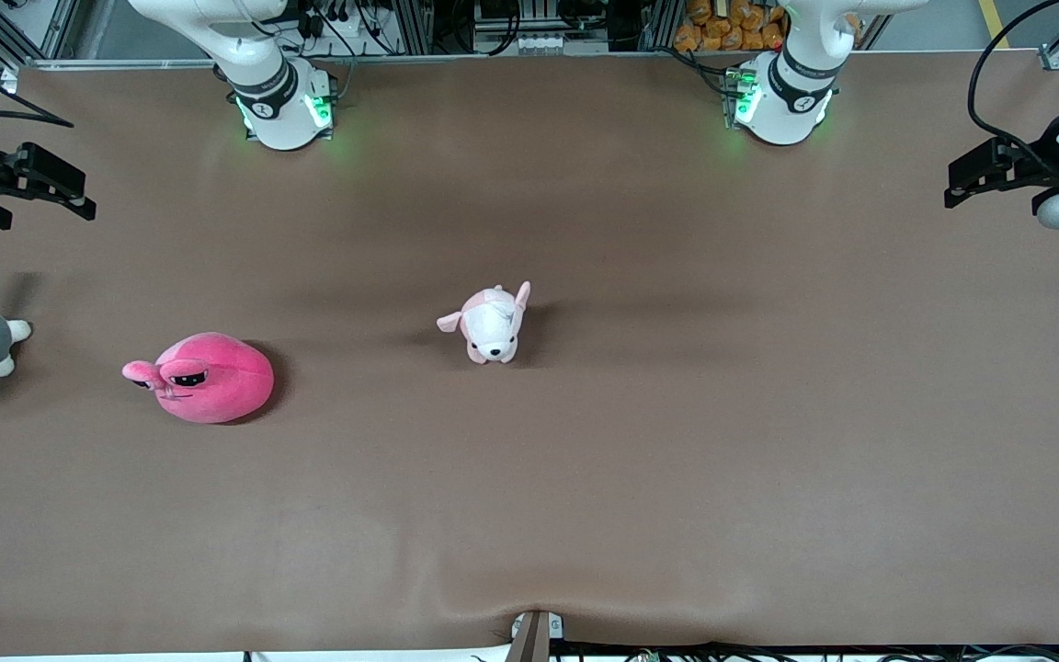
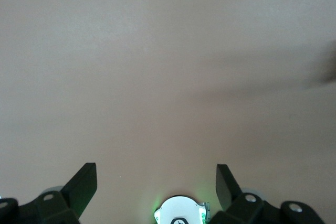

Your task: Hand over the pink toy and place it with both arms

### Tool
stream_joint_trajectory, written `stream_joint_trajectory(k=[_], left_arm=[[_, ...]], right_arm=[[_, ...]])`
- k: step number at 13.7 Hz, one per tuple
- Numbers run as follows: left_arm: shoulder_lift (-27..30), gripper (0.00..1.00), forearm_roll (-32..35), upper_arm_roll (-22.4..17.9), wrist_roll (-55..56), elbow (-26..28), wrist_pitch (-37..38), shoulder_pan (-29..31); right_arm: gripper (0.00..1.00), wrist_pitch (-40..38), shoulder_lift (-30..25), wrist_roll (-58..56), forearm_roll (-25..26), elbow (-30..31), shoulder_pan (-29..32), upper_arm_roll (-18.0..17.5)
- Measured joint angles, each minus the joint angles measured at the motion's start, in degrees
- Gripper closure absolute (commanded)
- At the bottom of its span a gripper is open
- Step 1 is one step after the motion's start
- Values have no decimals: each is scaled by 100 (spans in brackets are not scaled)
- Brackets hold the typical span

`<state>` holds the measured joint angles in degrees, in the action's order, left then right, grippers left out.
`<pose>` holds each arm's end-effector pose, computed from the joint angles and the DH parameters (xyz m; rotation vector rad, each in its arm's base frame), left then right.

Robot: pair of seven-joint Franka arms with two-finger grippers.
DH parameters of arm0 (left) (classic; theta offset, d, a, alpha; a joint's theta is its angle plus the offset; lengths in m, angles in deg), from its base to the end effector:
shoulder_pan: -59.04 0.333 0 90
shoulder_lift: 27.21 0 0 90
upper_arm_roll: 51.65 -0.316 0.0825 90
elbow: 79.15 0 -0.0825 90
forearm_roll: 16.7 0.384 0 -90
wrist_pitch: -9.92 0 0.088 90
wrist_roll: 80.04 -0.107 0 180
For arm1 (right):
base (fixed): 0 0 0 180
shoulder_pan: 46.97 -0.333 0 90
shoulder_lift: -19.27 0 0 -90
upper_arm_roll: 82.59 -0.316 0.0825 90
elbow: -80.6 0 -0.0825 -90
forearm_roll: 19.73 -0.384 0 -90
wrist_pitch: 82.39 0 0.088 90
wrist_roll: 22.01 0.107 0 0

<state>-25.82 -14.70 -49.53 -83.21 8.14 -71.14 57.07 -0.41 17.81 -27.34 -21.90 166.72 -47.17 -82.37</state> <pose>0.5295 -0.0340 0.6467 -3.0968 0.1902 0.1307 0.5320 0.0043 0.6580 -3.0973 -0.1505 0.0697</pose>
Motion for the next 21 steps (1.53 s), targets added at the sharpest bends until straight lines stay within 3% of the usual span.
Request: stream_joint_trajectory(k=[21], left_arm=[[154, 0, 0, 6, 1, 1, 334, -1]], right_arm=[[0, 4, 95, -2, 15, -1, 23, 23]])
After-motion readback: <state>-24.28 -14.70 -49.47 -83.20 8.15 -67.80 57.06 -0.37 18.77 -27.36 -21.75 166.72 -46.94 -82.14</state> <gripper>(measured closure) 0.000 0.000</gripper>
